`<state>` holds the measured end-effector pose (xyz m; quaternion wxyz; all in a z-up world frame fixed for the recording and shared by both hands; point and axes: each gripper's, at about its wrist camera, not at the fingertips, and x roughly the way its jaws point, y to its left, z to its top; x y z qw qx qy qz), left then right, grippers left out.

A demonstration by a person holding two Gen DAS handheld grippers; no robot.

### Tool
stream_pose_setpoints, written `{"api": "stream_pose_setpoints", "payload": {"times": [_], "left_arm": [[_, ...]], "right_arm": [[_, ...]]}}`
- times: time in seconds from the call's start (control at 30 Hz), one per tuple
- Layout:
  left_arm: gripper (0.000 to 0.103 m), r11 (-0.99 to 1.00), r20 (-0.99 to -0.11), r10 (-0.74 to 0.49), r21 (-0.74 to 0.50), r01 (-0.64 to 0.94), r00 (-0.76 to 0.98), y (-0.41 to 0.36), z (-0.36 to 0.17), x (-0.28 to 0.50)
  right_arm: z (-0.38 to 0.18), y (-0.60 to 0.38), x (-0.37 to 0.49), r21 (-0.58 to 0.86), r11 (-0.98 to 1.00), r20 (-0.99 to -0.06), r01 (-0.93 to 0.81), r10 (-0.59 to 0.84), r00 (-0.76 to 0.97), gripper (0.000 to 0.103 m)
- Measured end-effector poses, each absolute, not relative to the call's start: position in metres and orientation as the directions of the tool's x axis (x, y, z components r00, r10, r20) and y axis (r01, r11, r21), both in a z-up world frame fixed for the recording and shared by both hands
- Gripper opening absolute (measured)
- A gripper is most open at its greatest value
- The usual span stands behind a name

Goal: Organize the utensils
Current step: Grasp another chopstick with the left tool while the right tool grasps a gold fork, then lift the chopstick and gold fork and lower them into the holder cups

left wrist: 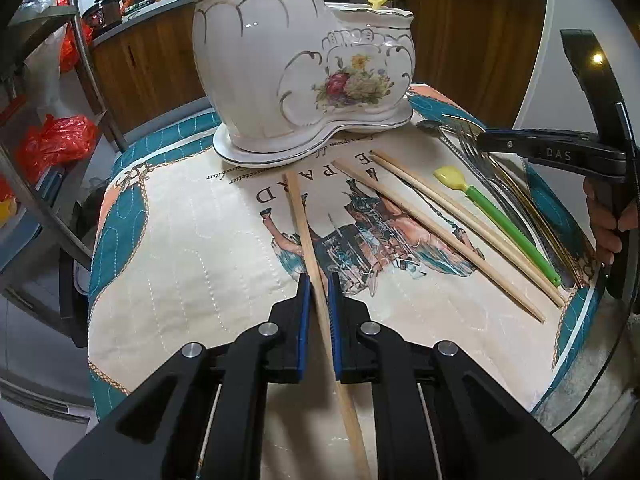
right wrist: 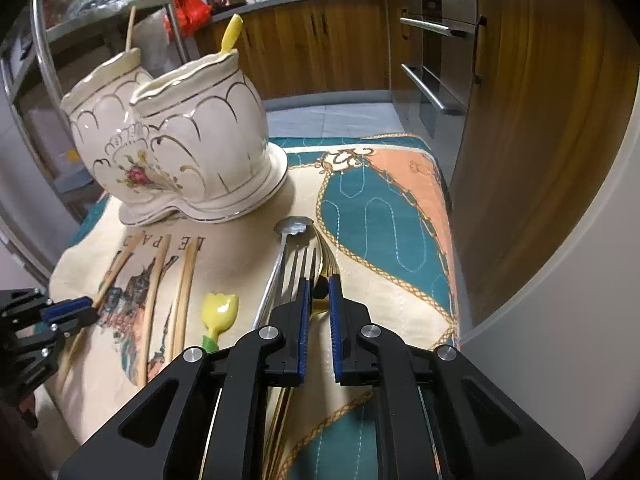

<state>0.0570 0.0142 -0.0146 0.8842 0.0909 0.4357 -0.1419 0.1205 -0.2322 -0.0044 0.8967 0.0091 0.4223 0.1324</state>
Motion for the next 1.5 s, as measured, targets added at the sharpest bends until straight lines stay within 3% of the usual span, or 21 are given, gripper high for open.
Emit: {"api": "stream_pose_setpoints", "payload": {"times": [0.23, 0.4, 0.67, 0.97, 1.2, 1.5], "left_arm": [[0.009, 0.939, -0.804, -0.17, 0.043, 0.341, 0.57, 0.014, -0.014, 0.06], [0.009, 0.942, -0.805, -0.158, 0.051, 0.332, 0.572, 0.011, -0.015, 0.065], [0.008, 0.942, -0.779, -0.174, 0.045, 0.331, 0.602, 0.015, -0.015, 0.061], [0.006, 0.947, -0.721, -0.179, 0.058, 0.315, 0.67, 0.025, -0.001, 0.047], [0.006, 0.926, -0.798, -0.163, 0.081, 0.37, 0.581, 0.021, -0.014, 0.046], [0.006, 0.909, -0.816, -0.138, 0.12, 0.399, 0.561, 0.018, -0.015, 0.05]], "right_arm": [[-0.005, -0.241, 0.119, 0.137, 0.963, -0.774, -0.231, 0.249, 0.582, 0.009], [-0.01, -0.232, 0.126, 0.096, 0.967, -0.8, -0.236, 0.216, 0.56, 0.015], [0.002, -0.245, 0.117, 0.148, 0.963, -0.754, -0.225, 0.257, 0.605, 0.01], [0.048, -0.259, 0.074, 0.188, 0.94, -0.604, -0.286, 0.34, 0.721, 0.006], [0.077, -0.259, 0.046, 0.171, 0.928, -0.5, -0.332, 0.372, 0.782, 0.004], [0.109, -0.253, 0.026, 0.137, 0.917, -0.376, -0.373, 0.397, 0.837, 0.004]]}}
